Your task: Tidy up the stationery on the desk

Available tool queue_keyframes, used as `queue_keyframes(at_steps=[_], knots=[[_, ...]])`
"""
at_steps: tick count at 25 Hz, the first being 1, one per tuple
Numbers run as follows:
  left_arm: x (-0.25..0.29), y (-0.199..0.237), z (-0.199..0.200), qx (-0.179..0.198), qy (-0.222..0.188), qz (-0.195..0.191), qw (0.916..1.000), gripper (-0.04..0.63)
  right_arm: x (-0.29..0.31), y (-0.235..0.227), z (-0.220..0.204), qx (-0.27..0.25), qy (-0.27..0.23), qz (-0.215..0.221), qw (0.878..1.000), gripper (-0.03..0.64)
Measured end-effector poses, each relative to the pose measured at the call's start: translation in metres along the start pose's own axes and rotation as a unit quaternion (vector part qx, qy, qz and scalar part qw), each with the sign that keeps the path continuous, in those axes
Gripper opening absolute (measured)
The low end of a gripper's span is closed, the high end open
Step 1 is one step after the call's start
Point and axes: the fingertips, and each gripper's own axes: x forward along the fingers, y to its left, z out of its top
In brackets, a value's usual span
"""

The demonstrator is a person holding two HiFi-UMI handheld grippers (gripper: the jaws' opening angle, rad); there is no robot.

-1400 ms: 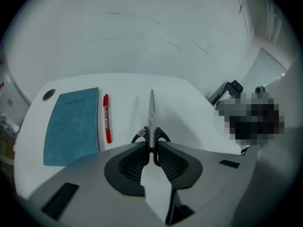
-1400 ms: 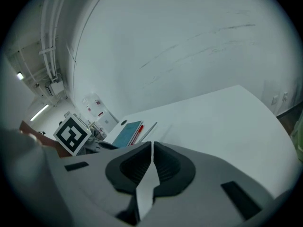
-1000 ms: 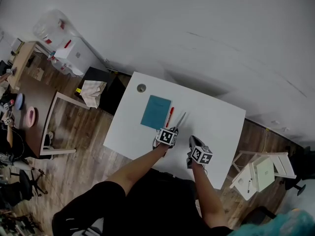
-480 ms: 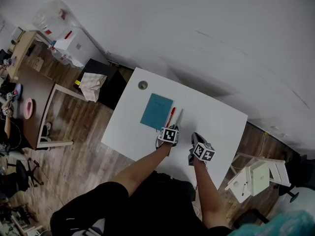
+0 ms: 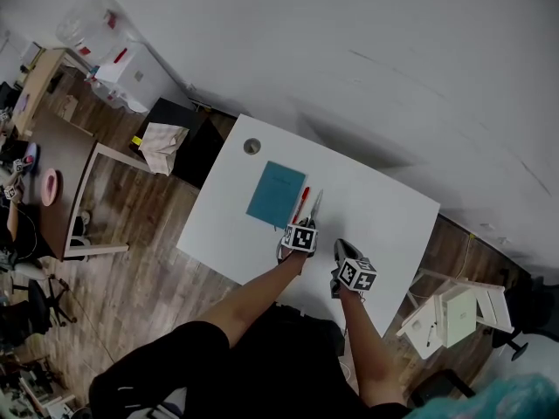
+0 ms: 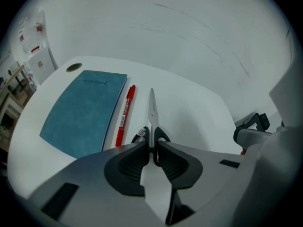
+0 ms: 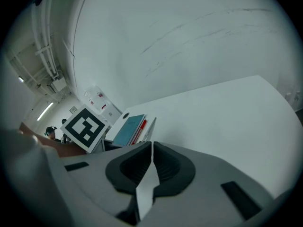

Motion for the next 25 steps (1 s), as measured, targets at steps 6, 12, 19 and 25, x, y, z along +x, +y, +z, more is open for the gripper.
queue_keyframes(at_steps=[6, 12, 19, 25], knots=[[0.003, 0.000, -0.004, 0.018, 0.001, -0.005, 0.9998, 0.089, -0.006, 0.001, -0.014, -0.004, 0.011, 0.003, 1.000, 0.038], [-0.006, 0.000, 0.007, 0.021, -0.029, -0.017, 0.9992, 0.137, -0.022, -0.001, -0.019, 0.006, 0.001, -0.004, 1.000, 0.038], [-0.038, -0.008, -0.025, 0.089, -0.029, -0.026, 0.9953, 0.137, -0.049, 0.008, -0.008, -0.027, -0.034, 0.012, 0.999, 0.038], [-0.091, -0.024, -0.068, 0.081, -0.146, -0.049, 0.9846, 0.047, -0.087, 0.042, 0.005, -0.042, -0.095, 0.053, 0.993, 0.038]])
